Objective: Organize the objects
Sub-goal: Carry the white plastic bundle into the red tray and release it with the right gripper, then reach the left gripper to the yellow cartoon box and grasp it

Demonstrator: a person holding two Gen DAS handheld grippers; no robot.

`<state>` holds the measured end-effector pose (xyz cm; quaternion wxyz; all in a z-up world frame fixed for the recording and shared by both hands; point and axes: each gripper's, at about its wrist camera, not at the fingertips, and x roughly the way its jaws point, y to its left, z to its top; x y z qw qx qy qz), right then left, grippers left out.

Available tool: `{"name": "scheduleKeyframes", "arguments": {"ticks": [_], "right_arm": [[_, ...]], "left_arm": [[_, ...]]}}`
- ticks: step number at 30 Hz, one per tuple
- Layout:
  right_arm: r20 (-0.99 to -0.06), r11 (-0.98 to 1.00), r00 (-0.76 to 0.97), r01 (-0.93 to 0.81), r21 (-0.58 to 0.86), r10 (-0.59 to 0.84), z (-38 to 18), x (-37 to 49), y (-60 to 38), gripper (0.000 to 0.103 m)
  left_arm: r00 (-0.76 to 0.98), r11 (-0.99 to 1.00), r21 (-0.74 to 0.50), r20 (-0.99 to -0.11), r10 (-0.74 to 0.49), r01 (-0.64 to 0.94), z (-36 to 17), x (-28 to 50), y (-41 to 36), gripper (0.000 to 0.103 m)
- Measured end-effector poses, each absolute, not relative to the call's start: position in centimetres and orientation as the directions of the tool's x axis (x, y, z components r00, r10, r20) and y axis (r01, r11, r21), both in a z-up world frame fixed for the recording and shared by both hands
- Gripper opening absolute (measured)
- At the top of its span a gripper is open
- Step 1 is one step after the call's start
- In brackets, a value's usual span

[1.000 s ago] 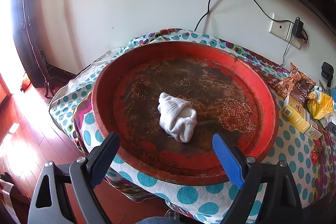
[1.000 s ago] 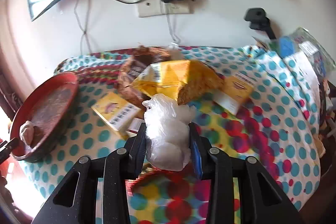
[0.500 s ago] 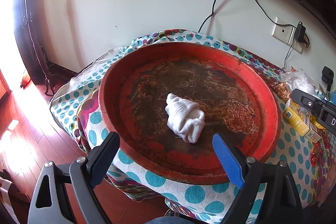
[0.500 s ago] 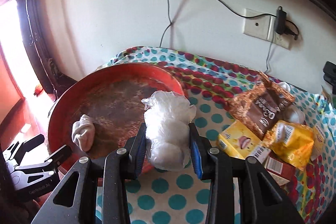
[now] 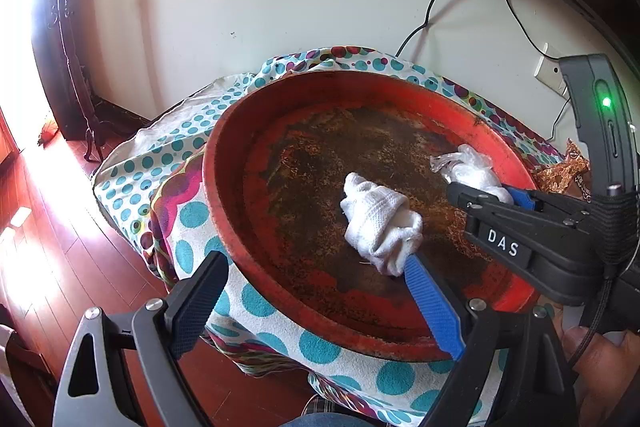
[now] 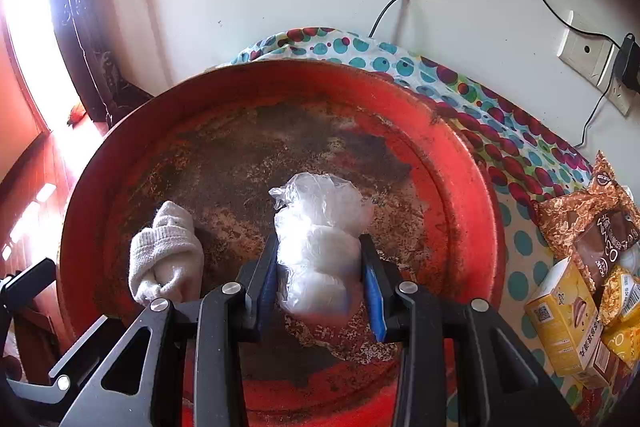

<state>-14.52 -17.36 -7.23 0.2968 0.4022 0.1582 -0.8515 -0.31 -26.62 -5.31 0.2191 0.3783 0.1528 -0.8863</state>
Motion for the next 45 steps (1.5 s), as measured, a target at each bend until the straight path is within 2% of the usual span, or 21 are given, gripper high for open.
{"name": "scheduleKeyframes", "arguments": {"ticks": [12,24,26,27,28,30,31,38,45], "right_arm": [[-0.761,-0.801,-0.566,0.589,-0.106,-0.316,-7.6,-14.2,-18.0,0.035],[-0.763,-0.797,-0.559,0.596,-0.098,-0.325,-7.8,-14.2,-17.9,0.035],[-0.767,-0.793,-0.549,0.603,-0.089,-0.331,-7.8,-14.2,-17.9,0.041],[-0.771,-0.791,-0.547,0.605,-0.095,-0.326,-7.9,-14.1,-17.9,0.054],[-0.764,-0.794,-0.561,0.598,-0.110,-0.317,-7.7,-14.0,-17.7,0.072],[-0.714,-0.806,-0.626,0.573,-0.148,-0.313,-6.8,-13.3,-16.9,0.091],[-0.691,-0.808,-0.645,0.569,-0.148,-0.327,-6.2,-13.0,-16.4,0.095],[-0.668,-0.852,-0.673,0.511,-0.111,-0.318,-4.8,-12.9,-11.5,0.097],[-0.672,-0.911,-0.696,0.406,-0.076,-0.255,-5.7,-12.9,-2.4,0.098]], "left_arm": [[-0.600,-0.854,-0.052,-0.733,-0.319,0.517,-5.3,-0.4,-26.4,0.092],[-0.599,-0.857,-0.046,-0.733,-0.321,0.514,-5.2,-0.5,-26.3,0.092],[-0.603,-0.857,-0.051,-0.732,-0.317,0.512,-5.2,-0.5,-26.3,0.092],[-0.602,-0.857,-0.048,-0.732,-0.319,0.513,-5.2,-0.5,-26.3,0.092],[-0.601,-0.858,-0.045,-0.732,-0.320,0.512,-5.2,-0.5,-26.3,0.092],[-0.603,-0.860,-0.045,-0.732,-0.318,0.508,-5.2,-0.5,-26.2,0.092],[-0.603,-0.861,-0.042,-0.731,-0.319,0.507,-5.2,-0.6,-26.1,0.092],[-0.613,-0.872,-0.025,-0.721,-0.323,0.489,-4.9,-0.7,-24.9,0.092],[-0.638,-0.889,0.002,-0.696,-0.330,0.457,-4.6,-1.0,-22.7,0.092]]}}
